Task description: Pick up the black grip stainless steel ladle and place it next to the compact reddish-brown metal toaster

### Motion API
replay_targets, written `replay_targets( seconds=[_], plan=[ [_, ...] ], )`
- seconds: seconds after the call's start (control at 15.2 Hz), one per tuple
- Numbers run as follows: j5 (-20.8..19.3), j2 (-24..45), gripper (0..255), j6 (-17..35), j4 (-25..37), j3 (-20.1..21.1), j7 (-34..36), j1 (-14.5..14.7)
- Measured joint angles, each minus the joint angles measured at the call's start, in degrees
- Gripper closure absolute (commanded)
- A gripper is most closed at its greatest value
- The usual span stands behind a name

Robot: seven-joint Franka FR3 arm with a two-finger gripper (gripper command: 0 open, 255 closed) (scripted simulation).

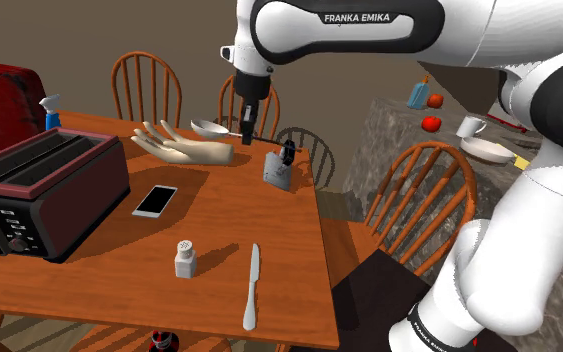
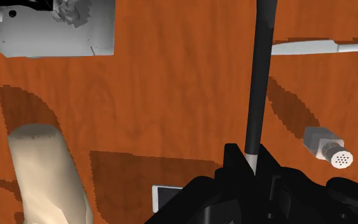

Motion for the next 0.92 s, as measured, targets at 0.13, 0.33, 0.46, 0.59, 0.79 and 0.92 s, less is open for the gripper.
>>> replay_targets(
  seconds=[0.13,0.33,0.46,0.59,0.79,0.92],
  plan=[
    [-0.4,1.8,255,-0.8,2.3,1.2,2.4,1.2],
    [-1.2,5.5,255,-1.9,6.7,3.0,6.2,3.3],
    [-1.9,8.5,255,-3.3,10.8,4.1,8.8,4.8],
    [-2.8,12.3,255,-4.9,15.8,5.0,10.9,6.3],
    [-4.1,17.2,255,-7.3,22.7,6.0,13.9,8.8],
    [-5.1,21.2,255,-9.1,28.2,6.5,15.7,10.7]
  ],
)
